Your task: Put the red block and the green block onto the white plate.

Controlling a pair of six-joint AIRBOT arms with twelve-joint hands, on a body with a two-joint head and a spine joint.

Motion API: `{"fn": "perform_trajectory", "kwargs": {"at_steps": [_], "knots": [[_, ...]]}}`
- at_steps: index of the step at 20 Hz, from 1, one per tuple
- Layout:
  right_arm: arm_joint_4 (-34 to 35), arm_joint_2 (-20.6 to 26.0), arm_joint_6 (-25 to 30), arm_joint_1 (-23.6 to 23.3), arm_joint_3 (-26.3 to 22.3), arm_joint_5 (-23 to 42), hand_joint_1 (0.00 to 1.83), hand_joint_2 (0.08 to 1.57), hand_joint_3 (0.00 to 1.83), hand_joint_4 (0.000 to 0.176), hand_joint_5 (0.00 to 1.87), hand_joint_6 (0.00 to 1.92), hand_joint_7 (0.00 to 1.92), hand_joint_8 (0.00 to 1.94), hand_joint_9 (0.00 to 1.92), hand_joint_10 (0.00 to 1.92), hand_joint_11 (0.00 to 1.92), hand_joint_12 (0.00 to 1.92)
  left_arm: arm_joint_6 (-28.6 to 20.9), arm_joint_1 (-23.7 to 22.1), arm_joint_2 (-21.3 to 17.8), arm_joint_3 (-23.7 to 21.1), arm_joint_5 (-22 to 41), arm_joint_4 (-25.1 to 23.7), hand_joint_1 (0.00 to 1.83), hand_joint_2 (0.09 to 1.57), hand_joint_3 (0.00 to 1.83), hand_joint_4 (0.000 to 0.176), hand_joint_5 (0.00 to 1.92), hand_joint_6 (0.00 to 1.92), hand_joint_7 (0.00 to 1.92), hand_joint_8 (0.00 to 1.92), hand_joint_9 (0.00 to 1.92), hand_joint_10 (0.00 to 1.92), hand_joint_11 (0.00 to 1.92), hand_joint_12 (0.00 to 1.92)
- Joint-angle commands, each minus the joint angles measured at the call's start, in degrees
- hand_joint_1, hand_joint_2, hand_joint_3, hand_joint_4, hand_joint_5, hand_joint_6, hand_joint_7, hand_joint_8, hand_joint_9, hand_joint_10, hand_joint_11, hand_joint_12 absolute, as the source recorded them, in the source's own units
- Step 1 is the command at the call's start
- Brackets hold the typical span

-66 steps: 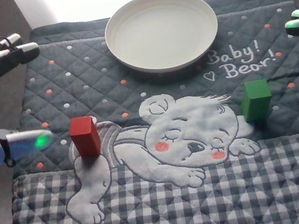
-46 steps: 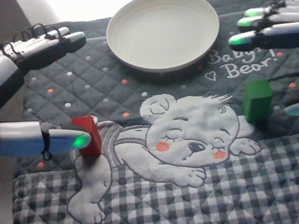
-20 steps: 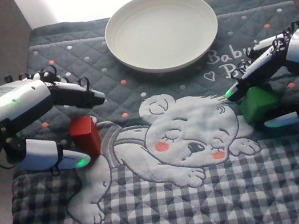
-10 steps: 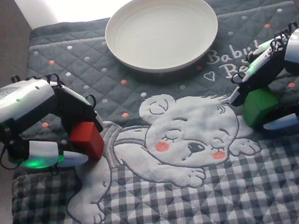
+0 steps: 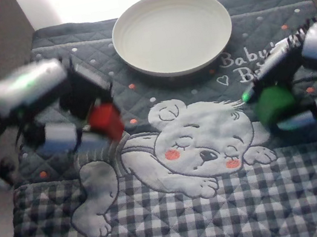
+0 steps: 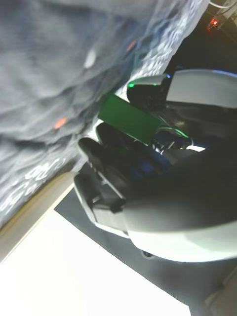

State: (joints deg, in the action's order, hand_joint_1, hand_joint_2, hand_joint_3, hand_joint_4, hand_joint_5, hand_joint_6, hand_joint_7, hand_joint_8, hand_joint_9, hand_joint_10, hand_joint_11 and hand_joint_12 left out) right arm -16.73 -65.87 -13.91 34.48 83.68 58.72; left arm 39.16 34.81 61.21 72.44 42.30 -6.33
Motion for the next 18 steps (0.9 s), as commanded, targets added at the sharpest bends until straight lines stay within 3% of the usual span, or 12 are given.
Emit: {"fn": "perform_trajectory", "kwargs": {"at_steps": [1,3,4,6,7,10,11,12,14,16,17,18], "knots": [[2.9,0.2,0.3,-2.6,0.6,8.2,1.28,1.07,0.00,0.000,1.27,0.15,1.06,1.14,1.02,1.67,0.94,1.88,-0.5,-1.9,0.4,0.4,9.7,0.8,1.28,1.06,0.00,0.000,1.29,0.18,1.02,1.21,0.97,1.23,0.73,1.72],[2.6,-1.7,0.3,-6.3,2.5,8.3,1.27,1.09,0.00,0.000,1.24,0.22,0.97,1.28,0.91,1.89,0.91,1.92,-0.5,-4.8,2.4,2.7,10.4,1.1,1.30,1.02,0.00,0.000,1.36,0.08,1.18,0.91,1.08,0.89,0.58,1.36],[2.7,-3.2,0.3,-8.4,4.4,8.2,1.27,1.09,0.00,0.000,1.30,0.14,0.94,1.31,0.85,1.52,0.76,1.80,-0.5,-6.4,4.0,4.6,10.2,1.4,1.29,1.04,0.00,0.000,1.37,0.04,1.08,1.09,1.05,1.02,0.63,1.55],[3.8,-6.4,0.3,-12.3,8.3,7.4,1.26,1.12,0.00,0.000,1.25,0.20,0.86,1.40,0.72,1.49,0.60,1.90,-0.5,-9.1,6.6,8.0,8.9,2.1,1.29,1.03,0.00,0.000,1.39,0.02,1.13,0.97,1.06,0.92,0.80,1.42],[4.4,-7.9,0.3,-14.4,10.5,6.5,1.22,1.03,0.00,0.000,1.26,0.41,0.81,1.73,0.83,1.83,0.89,1.92,-0.5,-10.6,8.4,10.2,7.9,2.5,1.29,1.02,0.00,0.000,1.40,0.02,1.17,0.89,1.13,0.78,0.88,1.32],[5.9,-12.1,0.0,-18.1,16.4,2.3,1.19,1.04,0.00,0.000,1.16,0.67,0.96,1.94,1.16,1.92,1.22,1.92,-0.5,-13.8,14.1,17.4,4.2,3.6,1.29,1.03,0.00,0.000,1.40,0.00,1.13,0.96,1.09,0.87,0.86,1.45],[6.1,-13.6,-0.1,-18.6,18.5,0.3,1.26,1.07,0.01,0.000,1.13,0.54,1.00,1.33,0.99,1.25,0.92,1.55,-0.5,-14.7,15.9,19.8,2.5,3.8,1.29,1.01,0.00,0.000,1.41,0.01,1.19,0.84,1.12,0.81,0.83,1.40],[6.0,-15.6,-0.3,-19.4,20.9,-2.4,1.26,1.07,0.01,0.000,1.13,0.54,1.00,1.33,0.99,1.25,0.92,1.55,-0.5,-15.8,17.9,22.6,0.4,3.9,1.29,1.01,0.00,0.000,1.41,0.01,1.19,0.84,1.12,0.81,0.83,1.40],[5.9,-17.6,-1.2,-19.9,23.6,-5.3,1.25,1.06,0.00,0.000,1.03,0.84,1.19,0.71,1.17,0.55,0.91,1.13,-0.5,-17.3,20.6,25.9,-2.6,3.5,1.28,1.04,0.00,0.000,1.41,0.01,1.09,1.01,1.02,0.79,0.59,1.41],[5.5,-18.2,-2.5,-19.9,23.8,-6.3,1.25,1.10,0.01,0.000,0.95,0.87,1.09,0.97,1.00,0.55,0.69,1.16,-0.1,-17.9,22.0,27.3,-4.8,2.6,1.25,1.05,0.00,0.000,1.25,0.43,1.05,0.94,0.96,0.45,0.39,1.39],[5.2,-18.2,-2.5,-19.9,23.3,-6.3,1.12,1.05,0.00,0.000,0.75,0.33,0.85,0.42,0.89,0.32,0.59,0.96,0.1,-17.8,21.9,27.0,-5.0,2.6,1.23,1.07,0.01,0.003,1.06,0.76,1.08,0.91,0.99,0.34,0.43,1.35],[4.9,-18.1,-2.5,-19.9,22.4,-6.2,0.92,0.98,0.00,0.059,0.44,0.07,0.58,0.11,0.62,0.10,0.37,0.70,0.1,-17.3,21.3,26.1,-4.5,2.6,1.06,1.01,0.00,0.000,0.88,0.29,0.91,0.35,0.91,0.20,0.46,1.23]]}}
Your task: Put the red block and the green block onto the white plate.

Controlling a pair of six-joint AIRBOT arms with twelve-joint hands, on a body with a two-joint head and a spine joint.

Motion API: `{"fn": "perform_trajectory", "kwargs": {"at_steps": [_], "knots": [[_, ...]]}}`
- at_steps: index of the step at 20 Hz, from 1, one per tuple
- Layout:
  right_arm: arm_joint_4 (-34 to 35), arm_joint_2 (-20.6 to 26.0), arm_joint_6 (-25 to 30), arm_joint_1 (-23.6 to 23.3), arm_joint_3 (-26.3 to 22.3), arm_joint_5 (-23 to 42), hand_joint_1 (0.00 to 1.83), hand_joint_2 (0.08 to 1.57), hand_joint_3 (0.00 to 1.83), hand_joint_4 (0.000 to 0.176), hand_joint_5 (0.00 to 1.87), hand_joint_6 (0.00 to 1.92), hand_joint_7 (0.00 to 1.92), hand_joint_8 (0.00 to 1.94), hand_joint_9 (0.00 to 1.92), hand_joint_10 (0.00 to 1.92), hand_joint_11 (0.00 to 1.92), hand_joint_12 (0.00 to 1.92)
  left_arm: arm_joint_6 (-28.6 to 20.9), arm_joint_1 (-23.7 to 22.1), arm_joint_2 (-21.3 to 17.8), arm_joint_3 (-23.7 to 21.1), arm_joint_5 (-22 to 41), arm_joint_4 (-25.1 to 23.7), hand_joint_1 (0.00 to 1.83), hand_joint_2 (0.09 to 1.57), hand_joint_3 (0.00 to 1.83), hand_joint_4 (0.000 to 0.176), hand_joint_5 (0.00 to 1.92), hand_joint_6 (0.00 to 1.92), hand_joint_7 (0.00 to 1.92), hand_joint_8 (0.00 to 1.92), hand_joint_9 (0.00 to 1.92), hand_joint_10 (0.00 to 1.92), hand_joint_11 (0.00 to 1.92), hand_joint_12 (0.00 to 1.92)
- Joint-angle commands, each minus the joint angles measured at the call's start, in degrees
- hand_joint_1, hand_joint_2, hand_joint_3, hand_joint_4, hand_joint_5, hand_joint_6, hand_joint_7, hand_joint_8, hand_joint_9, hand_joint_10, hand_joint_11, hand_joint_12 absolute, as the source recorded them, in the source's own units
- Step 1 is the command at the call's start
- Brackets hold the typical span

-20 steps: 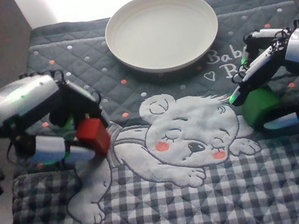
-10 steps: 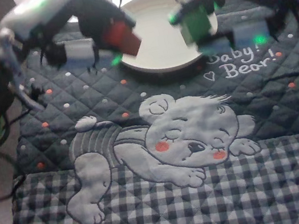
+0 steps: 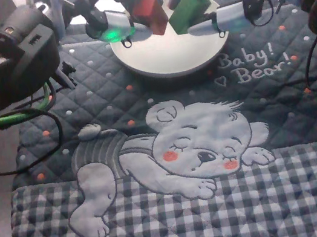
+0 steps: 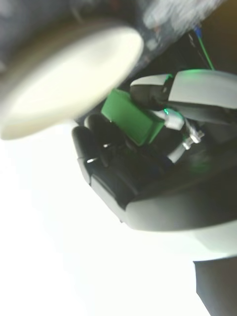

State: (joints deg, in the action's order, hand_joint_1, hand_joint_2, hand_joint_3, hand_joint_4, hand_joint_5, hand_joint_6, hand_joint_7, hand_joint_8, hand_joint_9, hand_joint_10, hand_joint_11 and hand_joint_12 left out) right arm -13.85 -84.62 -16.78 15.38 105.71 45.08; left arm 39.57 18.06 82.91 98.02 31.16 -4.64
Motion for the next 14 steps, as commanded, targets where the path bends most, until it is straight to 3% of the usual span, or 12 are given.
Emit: {"fn": "perform_trajectory", "kwargs": {"at_steps": [1,2,3,4,5,6,7,8,9,11,12,14], "knots": [[1.5,0.7,0.3,-0.8,-0.5,7.7,0.79,0.94,0.00,0.101,0.27,0.01,0.43,0.02,0.48,0.02,0.25,0.61,-0.3,0.1,-1.3,-0.5,7.1,1.0,1.04,0.97,0.00,0.000,0.81,0.08,0.87,0.11,0.88,0.11,0.42,1.14],[1.0,0.7,0.3,-0.8,-1.1,7.7,0.71,0.90,0.00,0.151,0.14,0.00,0.28,0.00,0.31,0.00,0.09,0.54,-0.3,0.4,-1.8,-1.0,7.3,1.0,1.01,0.95,0.00,0.000,0.70,0.02,0.77,0.02,0.79,0.04,0.35,1.04],[-0.4,1.1,0.3,-0.8,-2.3,7.7,0.69,0.90,0.00,0.168,0.09,0.00,0.22,0.00,0.23,0.00,0.02,0.47,-0.3,1.2,-3.0,-2.6,8.0,1.0,0.97,0.93,0.00,0.000,0.64,0.00,0.71,0.00,0.74,0.01,0.33,0.98],[-0.5,4.0,0.3,-0.8,-4.7,9.3,0.62,0.89,0.00,0.176,0.10,0.00,0.18,0.00,0.17,0.00,0.00,0.37,-0.3,2.8,-5.7,-5.7,9.7,1.0,0.93,0.91,0.00,0.000,0.61,0.00,0.76,0.01,0.78,0.03,0.30,1.25],[-0.5,5.4,0.3,-0.7,-6.0,10.4,0.62,0.89,0.00,0.176,0.10,0.00,0.18,0.00,0.17,0.00,0.00,0.37,-0.3,3.6,-7.1,-7.4,10.6,1.0,0.93,0.91,0.00,0.000,0.61,0.00,0.76,0.01,0.78,0.03,0.30,1.25],[-0.8,6.7,0.3,-0.7,-7.5,11.0,0.62,0.88,0.00,0.176,0.10,0.00,0.17,0.00,0.14,0.01,0.00,0.26,-0.3,4.3,-8.6,-9.1,11.9,1.0,0.91,0.91,0.00,0.018,0.57,0.00,0.69,0.00,0.71,0.01,0.22,1.30],[-1.3,9.5,0.3,-0.4,-10.6,12.3,0.62,0.86,0.00,0.176,0.12,0.00,0.18,0.00,0.14,0.01,0.00,0.17,-0.3,5.9,-11.9,-12.8,14.9,1.3,0.89,0.90,0.00,0.023,0.50,0.00,0.58,0.00,0.56,0.00,0.13,1.25],[-1.2,11.6,0.3,1.0,-13.4,13.8,0.62,0.86,0.00,0.176,0.12,0.00,0.18,0.00,0.14,0.01,0.00,0.17,-0.3,7.6,-14.5,-15.9,18.0,1.9,0.89,0.90,0.00,0.023,0.50,0.00,0.58,0.00,0.56,0.00,0.13,1.25],[-0.5,13.4,0.3,3.3,-15.5,17.3,0.64,0.83,0.00,0.167,0.16,0.02,0.18,0.00,0.15,0.01,0.00,0.15,-0.3,9.8,-16.8,-18.6,21.0,2.5,0.93,0.90,0.00,0.007,0.46,0.00,0.50,0.00,0.49,0.00,0.08,1.23],[3.7,16.8,0.3,9.8,-19.4,23.8,0.62,0.84,0.00,0.163,0.17,0.02,0.18,0.00,0.15,0.01,0.00,0.15,-0.3,15.2,-21.0,-23.7,27.7,4.8,0.95,0.90,0.00,0.007,0.44,0.00,0.47,0.00,0.46,0.00,0.07,1.23],[6.9,18.9,0.3,14.3,-22.0,27.9,0.74,0.86,0.01,0.144,0.17,0.00,0.22,0.01,0.15,0.01,0.02,0.12,-0.3,19.2,-23.9,-27.1,32.7,6.6,0.93,0.93,0.01,0.000,0.39,0.00,0.39,0.00,0.40,0.00,0.00,1.20],[10.9,21.7,0.3,20.0,-25.5,33.4,0.73,0.88,0.01,0.142,0.13,0.00,0.22,0.01,0.16,0.01,0.03,0.12,-0.2,24.2,-27.4,-31.4,39.6,9.2,0.90,0.92,0.00,0.000,0.36,0.00,0.38,0.00,0.40,0.00,0.00,1.22]]}}
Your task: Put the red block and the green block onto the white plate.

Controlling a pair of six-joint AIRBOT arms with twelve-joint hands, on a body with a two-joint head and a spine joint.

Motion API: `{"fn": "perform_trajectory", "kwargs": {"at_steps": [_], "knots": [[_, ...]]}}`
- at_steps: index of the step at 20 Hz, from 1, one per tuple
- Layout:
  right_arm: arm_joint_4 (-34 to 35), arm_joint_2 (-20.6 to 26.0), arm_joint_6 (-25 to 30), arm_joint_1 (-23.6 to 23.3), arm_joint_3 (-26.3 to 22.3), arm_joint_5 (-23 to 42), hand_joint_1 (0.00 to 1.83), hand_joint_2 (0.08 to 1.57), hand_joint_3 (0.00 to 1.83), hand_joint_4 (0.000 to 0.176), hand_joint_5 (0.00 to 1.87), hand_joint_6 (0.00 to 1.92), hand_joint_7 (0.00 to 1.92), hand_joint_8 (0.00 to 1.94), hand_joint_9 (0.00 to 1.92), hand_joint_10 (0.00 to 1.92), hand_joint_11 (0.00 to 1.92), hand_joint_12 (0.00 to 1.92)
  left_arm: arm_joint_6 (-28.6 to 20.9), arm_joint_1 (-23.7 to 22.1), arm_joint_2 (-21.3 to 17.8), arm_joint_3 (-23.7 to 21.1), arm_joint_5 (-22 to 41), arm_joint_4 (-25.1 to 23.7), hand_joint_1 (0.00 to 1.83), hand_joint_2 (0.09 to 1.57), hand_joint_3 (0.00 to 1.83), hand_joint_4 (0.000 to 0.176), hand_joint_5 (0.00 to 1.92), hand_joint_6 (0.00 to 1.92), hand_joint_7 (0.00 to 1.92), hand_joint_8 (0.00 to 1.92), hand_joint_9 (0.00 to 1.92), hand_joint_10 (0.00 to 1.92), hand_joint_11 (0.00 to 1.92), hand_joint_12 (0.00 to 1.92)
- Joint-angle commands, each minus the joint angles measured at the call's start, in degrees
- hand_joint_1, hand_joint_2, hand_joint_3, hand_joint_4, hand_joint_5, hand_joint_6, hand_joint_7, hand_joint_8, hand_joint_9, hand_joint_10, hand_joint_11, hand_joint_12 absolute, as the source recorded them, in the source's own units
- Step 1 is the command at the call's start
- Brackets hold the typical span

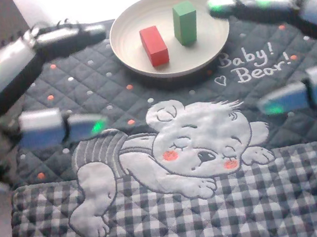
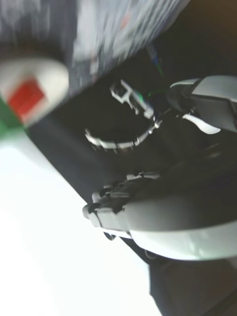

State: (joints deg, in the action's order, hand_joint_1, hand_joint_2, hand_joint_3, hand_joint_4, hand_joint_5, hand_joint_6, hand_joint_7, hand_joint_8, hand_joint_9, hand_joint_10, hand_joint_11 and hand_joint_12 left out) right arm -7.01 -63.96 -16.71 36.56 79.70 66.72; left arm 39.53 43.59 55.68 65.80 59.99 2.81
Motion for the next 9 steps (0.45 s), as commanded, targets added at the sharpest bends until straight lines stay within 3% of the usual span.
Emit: {"fn": "perform_trajectory", "kwargs": {"at_steps": [1,3,4,6,8,9], "knots": [[6.2,2.4,0.3,2.1,-1.4,15.1,0.73,0.86,0.00,0.165,0.13,0.01,0.24,0.01,0.18,0.02,0.06,0.14,-0.1,2.1,-2.2,-1.7,15.7,3.7,0.89,0.92,0.00,0.000,0.35,0.00,0.39,0.00,0.41,0.01,0.02,1.23],[8.9,3.8,0.3,6.8,-3.8,19.6,0.69,0.91,0.02,0.160,0.13,0.00,0.25,0.01,0.21,0.02,0.02,0.13,0.3,7.2,-4.1,-4.9,22.6,6.6,0.92,0.94,0.00,0.000,0.36,0.00,0.45,0.01,0.45,0.01,0.02,1.27],[10.7,4.5,0.2,9.4,-5.1,22.3,0.65,0.96,0.01,0.153,0.09,0.00,0.27,0.00,0.19,0.00,0.00,0.01,0.3,10.3,-4.8,-6.5,26.5,8.1,0.94,0.92,0.00,0.000,0.35,0.00,0.42,0.00,0.47,0.01,0.00,1.39],[13.7,6.1,0.2,14.6,-7.8,27.1,0.62,0.93,0.00,0.149,0.10,0.01,0.29,0.01,0.21,0.01,0.03,0.02,0.3,13.1,-5.2,-8.2,31.0,9.4,0.92,0.91,0.00,0.000,0.34,0.00,0.41,0.00,0.50,0.02,0.02,1.38],[17.5,7.6,0.2,20.6,-10.8,33.3,0.72,0.89,0.00,0.150,0.12,0.01,0.22,0.00,0.15,0.00,0.01,0.00,0.3,16.0,-5.4,-9.9,35.1,10.6,0.88,1.01,0.02,0.000,0.12,0.00,0.34,0.00,0.44,0.00,0.01,1.43],[18.9,8.0,0.2,22.2,-12.0,34.3,0.72,0.89,0.00,0.150,0.12,0.01,0.22,0.00,0.15,0.00,0.01,0.00,0.2,17.2,-5.4,-10.5,37.2,11.4,0.88,1.01,0.02,0.000,0.12,0.00,0.34,0.00,0.44,0.00,0.01,1.43]]}}
